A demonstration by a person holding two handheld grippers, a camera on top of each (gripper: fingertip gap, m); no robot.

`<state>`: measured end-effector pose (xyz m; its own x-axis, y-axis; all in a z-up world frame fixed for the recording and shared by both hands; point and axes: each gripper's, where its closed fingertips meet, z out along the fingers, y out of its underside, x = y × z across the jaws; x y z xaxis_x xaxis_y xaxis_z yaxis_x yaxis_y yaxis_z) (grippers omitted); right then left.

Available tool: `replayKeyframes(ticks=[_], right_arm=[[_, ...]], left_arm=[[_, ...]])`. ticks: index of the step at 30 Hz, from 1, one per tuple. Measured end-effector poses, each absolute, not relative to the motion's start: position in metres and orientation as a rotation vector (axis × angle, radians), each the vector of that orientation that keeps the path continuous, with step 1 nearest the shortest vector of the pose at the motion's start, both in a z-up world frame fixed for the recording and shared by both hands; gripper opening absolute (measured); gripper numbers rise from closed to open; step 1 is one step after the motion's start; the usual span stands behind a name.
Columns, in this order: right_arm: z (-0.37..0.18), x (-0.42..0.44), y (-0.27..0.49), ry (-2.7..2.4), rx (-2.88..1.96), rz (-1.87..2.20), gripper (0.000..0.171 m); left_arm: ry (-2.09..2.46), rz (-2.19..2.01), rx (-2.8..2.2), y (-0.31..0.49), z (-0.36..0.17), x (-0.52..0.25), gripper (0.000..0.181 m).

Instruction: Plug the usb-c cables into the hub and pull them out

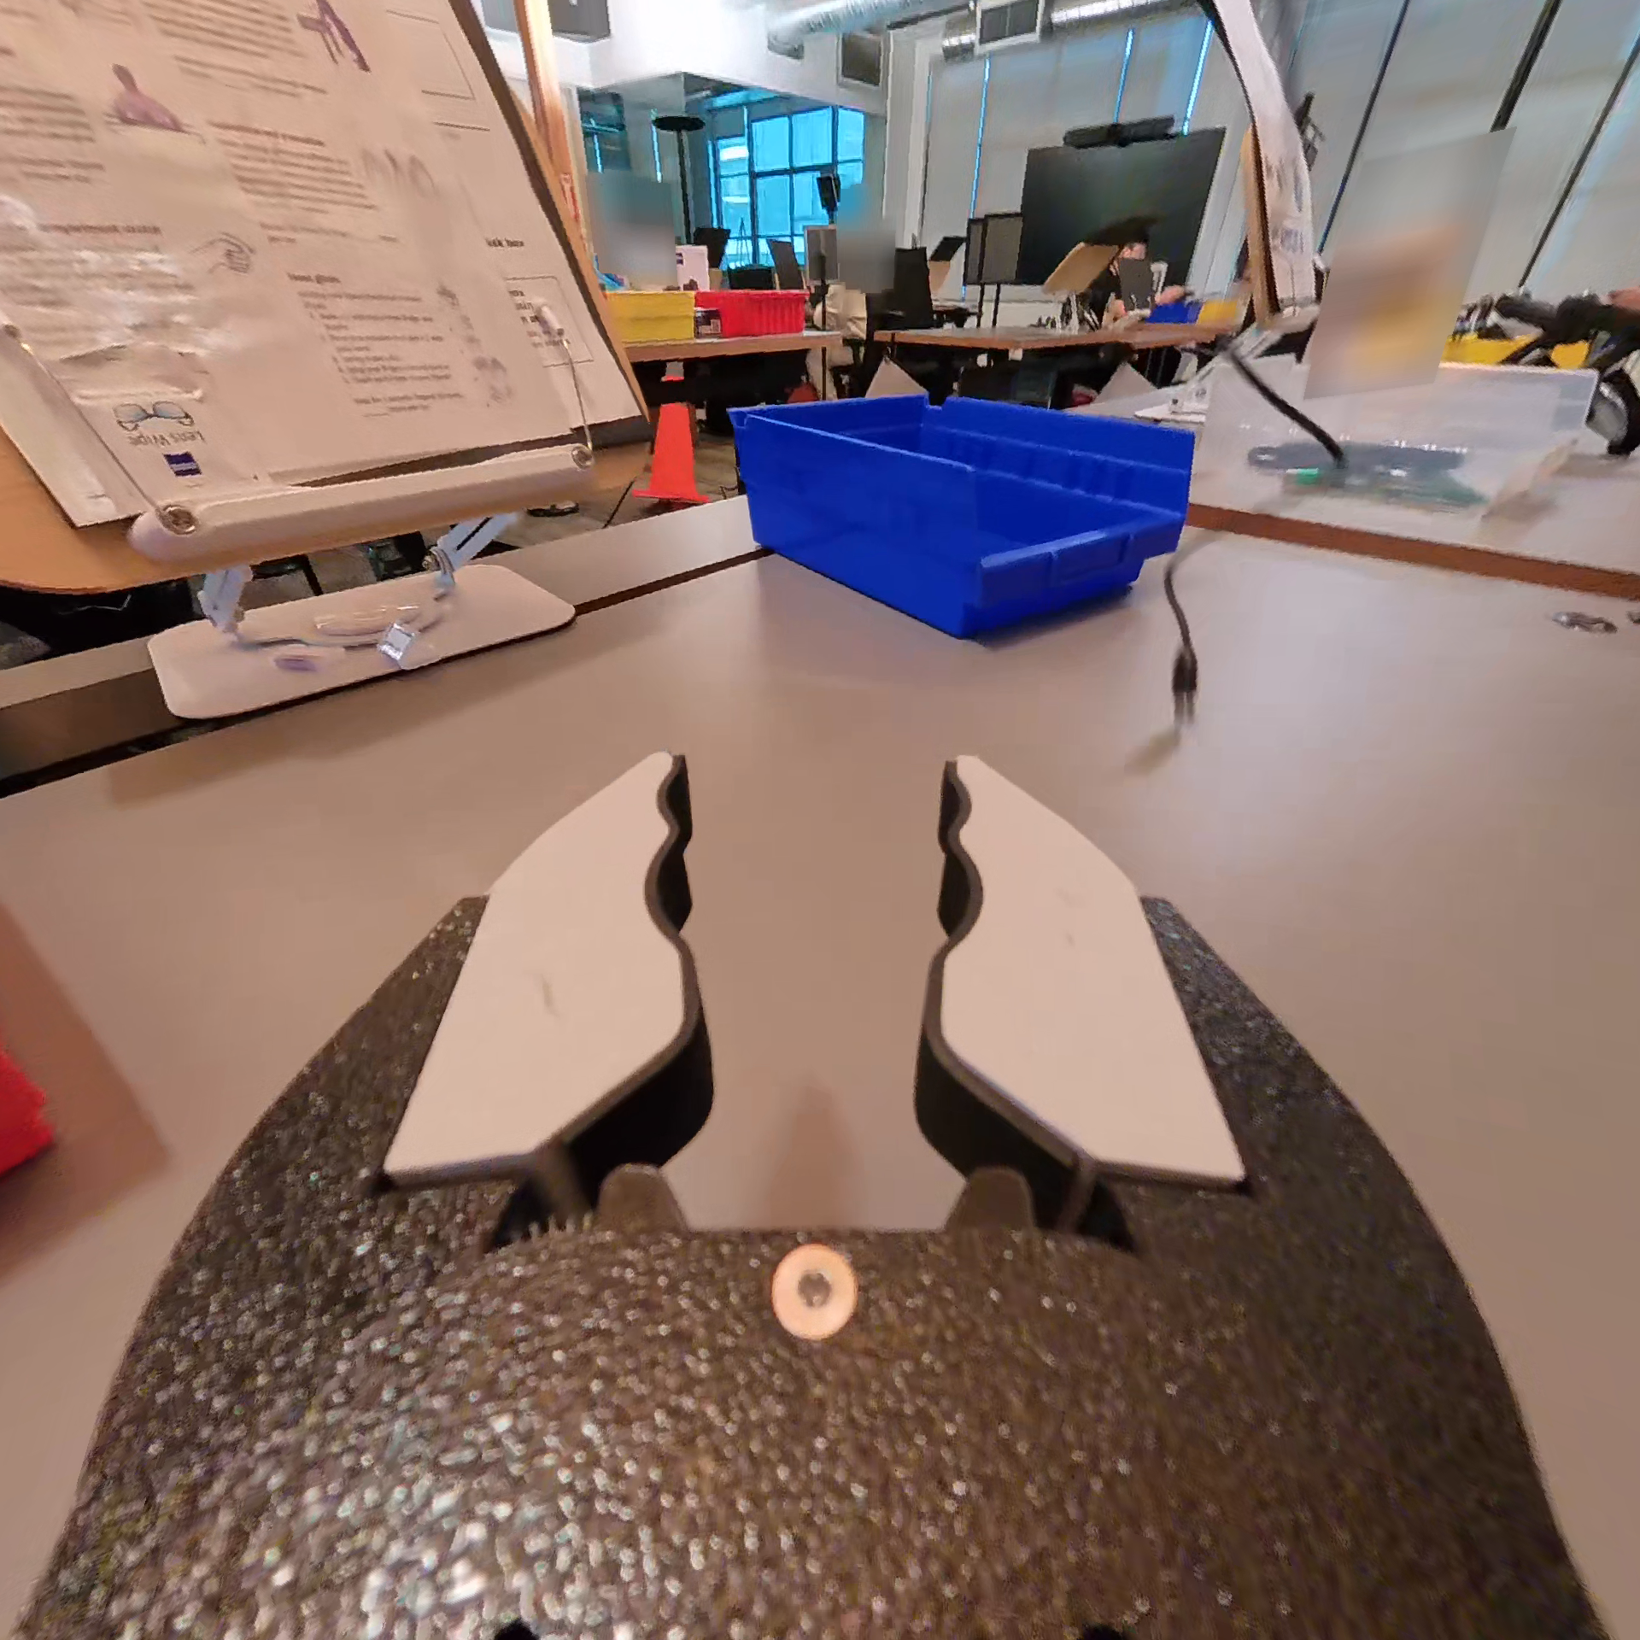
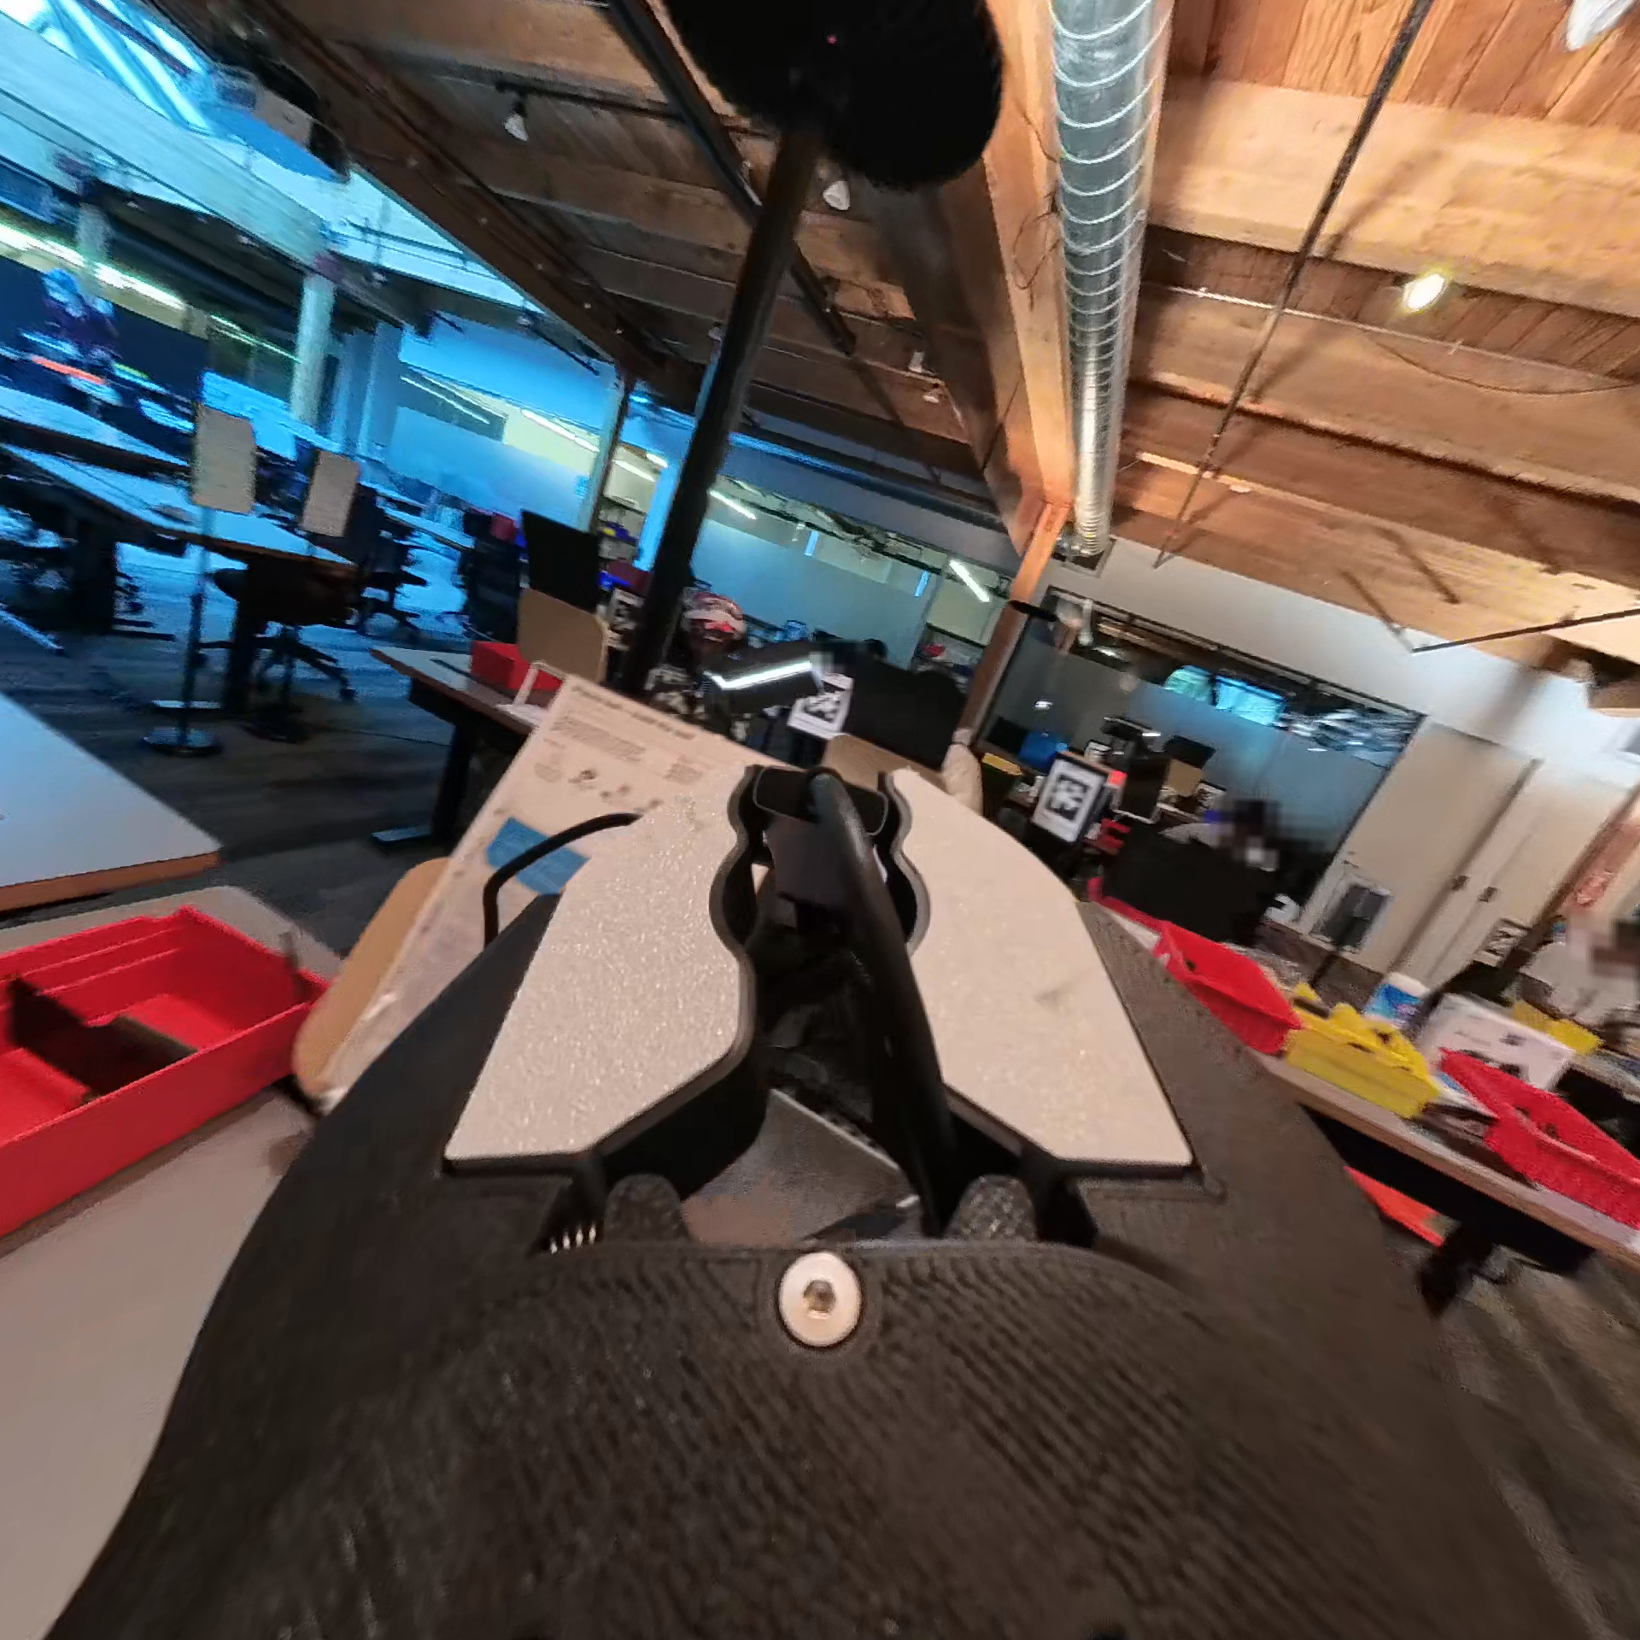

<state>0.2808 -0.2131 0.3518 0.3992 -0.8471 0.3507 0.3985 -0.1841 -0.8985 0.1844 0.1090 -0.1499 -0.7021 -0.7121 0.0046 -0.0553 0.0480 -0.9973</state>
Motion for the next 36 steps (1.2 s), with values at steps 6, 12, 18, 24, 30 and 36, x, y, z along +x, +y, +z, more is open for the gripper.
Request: replayKeyframes(ticks=[6,12,18,24,30,36], right_arm=[[0.418,0.326,-0.251,0.500,-1.303,-1.405,0.025],[0.397,0.357,-0.258,0.554,-1.340,-1.324,0.025],[0.268,0.387,-0.242,0.647,-1.609,-1.137,0.025],[0.151,0.419,-0.247,0.866,-1.598,-0.826,0.025],[0.068,0.434,-0.269,1.088,-1.393,-0.630,0.025],[0.014,0.435,-0.316,1.319,-0.921,-0.559,0.025]], left_arm=[[1.958,-1.587,-0.676,0.091,-0.163,0.179,0.056],[1.981,-1.599,-0.686,0.086,-0.165,0.182,0.056],[1.954,-1.641,-0.723,0.090,-0.162,0.185,0.056],[1.993,-1.638,-0.691,0.085,-0.164,0.180,0.056],[1.983,-1.638,-0.673,0.085,-0.163,0.178,0.054],[1.962,-1.622,-0.722,0.088,-0.163,0.181,0.048]])
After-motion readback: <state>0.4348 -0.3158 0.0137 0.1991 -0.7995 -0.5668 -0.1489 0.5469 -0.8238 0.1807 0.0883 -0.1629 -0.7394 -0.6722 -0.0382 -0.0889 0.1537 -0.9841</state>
